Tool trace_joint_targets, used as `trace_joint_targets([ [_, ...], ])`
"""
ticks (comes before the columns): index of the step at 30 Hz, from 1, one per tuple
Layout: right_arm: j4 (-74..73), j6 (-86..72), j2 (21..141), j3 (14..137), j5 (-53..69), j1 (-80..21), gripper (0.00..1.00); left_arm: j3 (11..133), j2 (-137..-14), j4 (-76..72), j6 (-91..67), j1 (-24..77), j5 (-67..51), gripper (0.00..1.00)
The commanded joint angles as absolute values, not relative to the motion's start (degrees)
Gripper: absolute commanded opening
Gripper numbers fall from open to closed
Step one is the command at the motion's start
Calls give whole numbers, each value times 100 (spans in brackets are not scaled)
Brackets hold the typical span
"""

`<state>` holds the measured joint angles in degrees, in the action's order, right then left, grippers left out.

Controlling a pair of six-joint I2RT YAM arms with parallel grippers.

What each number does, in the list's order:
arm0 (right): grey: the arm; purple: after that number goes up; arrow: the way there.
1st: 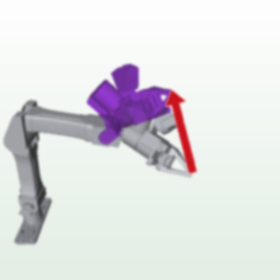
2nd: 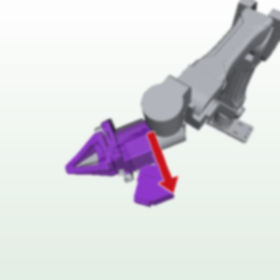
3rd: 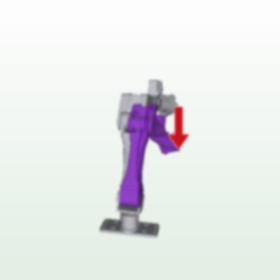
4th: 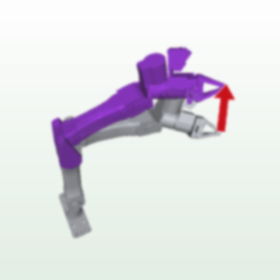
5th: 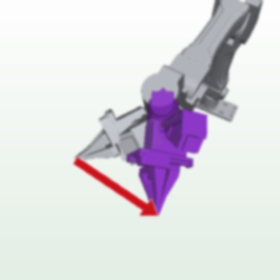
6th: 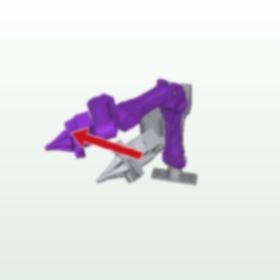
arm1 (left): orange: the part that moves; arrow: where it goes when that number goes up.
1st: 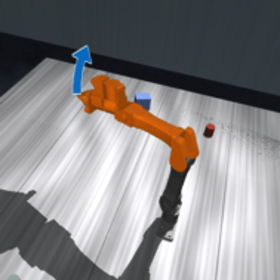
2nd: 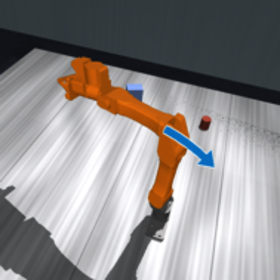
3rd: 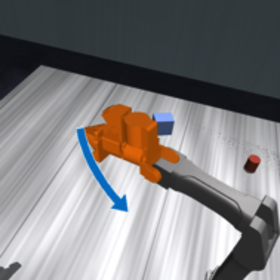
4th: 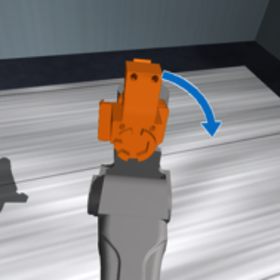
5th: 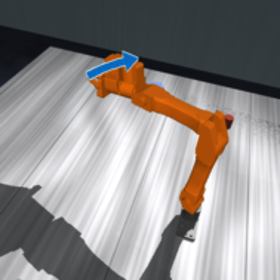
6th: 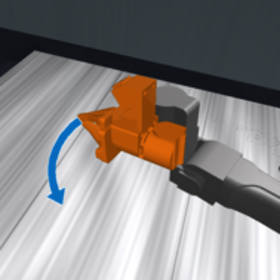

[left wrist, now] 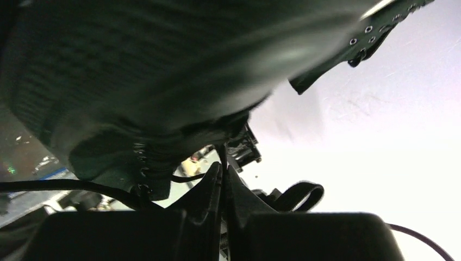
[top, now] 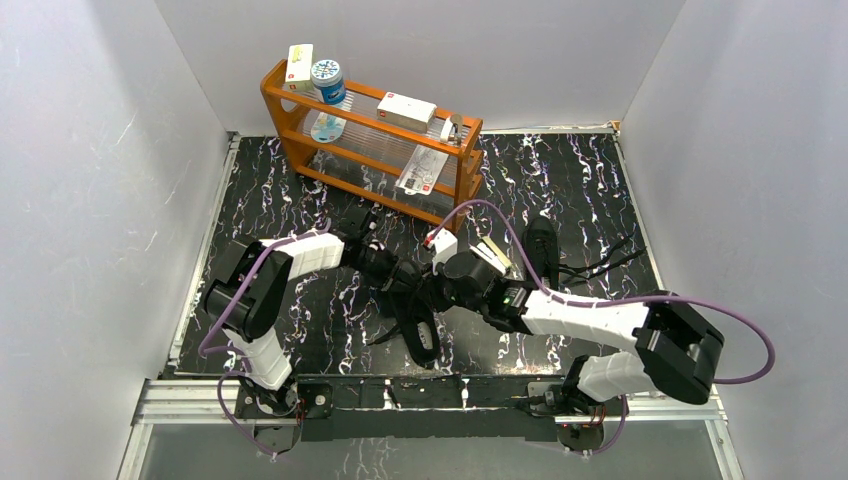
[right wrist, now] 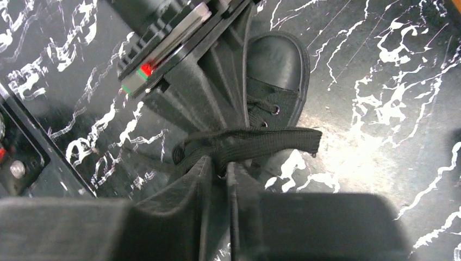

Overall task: Tie the shoes
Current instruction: Cross the shoelace with the shoelace.

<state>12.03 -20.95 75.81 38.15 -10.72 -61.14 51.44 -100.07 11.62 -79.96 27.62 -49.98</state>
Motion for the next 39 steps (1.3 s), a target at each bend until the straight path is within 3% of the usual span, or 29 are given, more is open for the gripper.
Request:
trace_joint_targets([
  [1, -231, -2257, 7100, 4477, -654, -6142, 37, 5673, -9992, 1605, -6947, 2810, -4732, 0],
  [3, -1108, -2503, 6793, 4606, -425, -6142, 51, 5892, -9982, 1654, -6418, 2829, -4535, 0],
  [6, -2133, -2613, 6136, 4560, -80, -6146, 64, 5963, -9848, 1596, -5884, 2847, -4244, 0],
  [13, -3851, -2815, 5050, 5102, -505, -5975, 81, 5837, -9784, 857, -5290, 2973, -4329, 0],
  [16, -4213, -2832, 5796, 5603, -105, -5405, 81, 5756, -9676, 577, -5103, 3029, -4384, 0],
  [18, -4278, -2835, 6471, 5811, 933, -4419, 73, 5628, -9502, 333, -5028, 3049, -4367, 0],
  [23, -2765, -3451, 7098, 5503, 3173, -2579, 67, 5109, -8996, -537, -4929, 3065, -4195, 0],
  [29, -1918, -4173, 7981, 5419, 3850, -2433, 65, 4794, -8688, -1035, -4825, 3114, -4077, 0],
  [39, -673, -5763, 8424, 5069, 3360, -2822, 57, 4347, -8461, -1860, -5144, 3194, -4089, 0],
])
